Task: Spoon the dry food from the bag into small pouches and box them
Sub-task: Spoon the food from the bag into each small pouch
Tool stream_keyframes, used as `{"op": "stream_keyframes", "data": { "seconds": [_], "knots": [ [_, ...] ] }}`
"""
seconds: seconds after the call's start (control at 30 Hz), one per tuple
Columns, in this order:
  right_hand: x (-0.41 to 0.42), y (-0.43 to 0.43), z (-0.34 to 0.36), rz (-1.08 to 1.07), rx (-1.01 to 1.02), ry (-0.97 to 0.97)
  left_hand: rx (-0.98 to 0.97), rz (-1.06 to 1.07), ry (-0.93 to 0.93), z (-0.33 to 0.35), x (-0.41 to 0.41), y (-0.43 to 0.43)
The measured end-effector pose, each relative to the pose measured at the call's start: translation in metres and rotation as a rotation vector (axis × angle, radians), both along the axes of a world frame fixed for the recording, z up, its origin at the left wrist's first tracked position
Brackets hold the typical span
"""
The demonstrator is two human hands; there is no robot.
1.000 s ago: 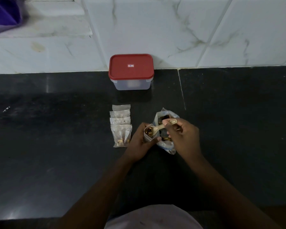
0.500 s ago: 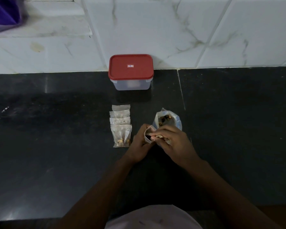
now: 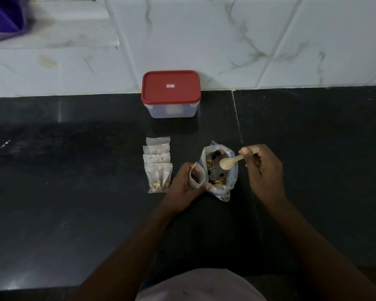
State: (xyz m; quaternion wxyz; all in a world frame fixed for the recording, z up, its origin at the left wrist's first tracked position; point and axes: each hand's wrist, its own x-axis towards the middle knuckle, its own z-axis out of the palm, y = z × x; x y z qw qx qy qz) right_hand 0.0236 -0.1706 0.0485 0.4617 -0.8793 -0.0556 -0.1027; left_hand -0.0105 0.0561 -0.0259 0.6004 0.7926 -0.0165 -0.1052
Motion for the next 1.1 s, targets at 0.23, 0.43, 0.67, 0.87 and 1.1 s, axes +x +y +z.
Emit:
{"op": "stream_keyframes", "data": {
  "seconds": [0.23, 0.43, 0.67, 0.87, 1.1],
  "knots": [
    [0.027, 0.004, -0.017, 0.309, -0.313, 0.074, 0.027, 0.003, 0.008, -0.003, -0.001, 0.001],
    [0.029, 0.009, -0.023, 0.220, -0.205, 0.244, 0.089, 0.020, 0.026, -0.001, -0.001, 0.000],
    [0.027, 0.008, -0.035, -0.100, 0.066, 0.542, 0.098, 0.015, 0.066, 0.000, -0.001, 0.001],
    [0.025, 0.006, -0.037, -0.170, 0.190, 0.624, 0.091, 0.005, 0.055, 0.001, 0.000, 0.000],
    [0.027, -0.003, -0.034, -0.285, 0.457, 0.679, 0.071, 0.007, 0.047, 0.003, -0.001, 0.001]
  ]
}}
